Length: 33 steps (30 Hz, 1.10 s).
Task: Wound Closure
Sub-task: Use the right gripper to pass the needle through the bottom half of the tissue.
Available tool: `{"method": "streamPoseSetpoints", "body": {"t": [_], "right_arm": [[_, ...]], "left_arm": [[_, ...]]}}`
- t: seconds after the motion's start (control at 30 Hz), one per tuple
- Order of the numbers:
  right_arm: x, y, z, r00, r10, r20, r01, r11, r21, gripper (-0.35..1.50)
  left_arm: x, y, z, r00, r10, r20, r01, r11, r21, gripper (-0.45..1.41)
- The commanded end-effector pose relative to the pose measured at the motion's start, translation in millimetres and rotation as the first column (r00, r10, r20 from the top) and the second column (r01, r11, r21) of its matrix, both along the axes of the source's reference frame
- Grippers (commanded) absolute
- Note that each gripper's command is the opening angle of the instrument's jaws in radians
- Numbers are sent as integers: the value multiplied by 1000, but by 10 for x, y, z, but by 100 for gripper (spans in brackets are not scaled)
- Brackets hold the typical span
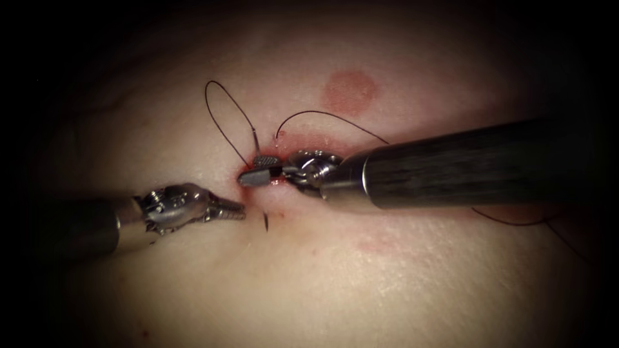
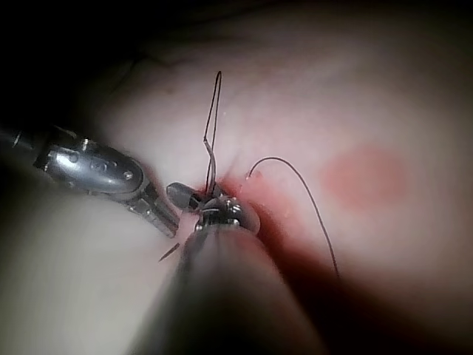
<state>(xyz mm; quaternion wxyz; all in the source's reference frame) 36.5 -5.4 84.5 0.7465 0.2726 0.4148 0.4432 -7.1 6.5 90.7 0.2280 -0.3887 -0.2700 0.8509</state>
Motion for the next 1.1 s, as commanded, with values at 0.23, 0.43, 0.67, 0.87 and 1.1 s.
{"method": "streamPoseSetpoints", "body": {"t": [0.23, 0.43, 0.67, 0.87, 1.1], "right_arm": [[6, 4, -2, 1000, 7, -15, -7, 1000, -11, 76], [3, 6, -6, 1000, 12, -9, -12, 1000, -16, -35], [-10, 9, -5, 998, 28, 55, -28, 1000, -10, -35], [-16, 5, -8, 993, 2, 119, -3, 1000, 5, -35], [-9, -4, -13, 977, -73, 198, 59, 996, 72, -35]], "left_arm": [[-6, -4, 7, 1000, 3, -1, -3, 1000, 2, -31], [-6, -4, 8, 1000, 3, -1, -3, 1000, 1, -31], [-5, -4, 7, 1000, 3, -1, -3, 1000, 1, -31], [-6, -4, 7, 1000, 3, -1, -3, 1000, 1, -31], [-6, -4, 7, 1000, 3, -1, -3, 1000, 1, -31]]}}
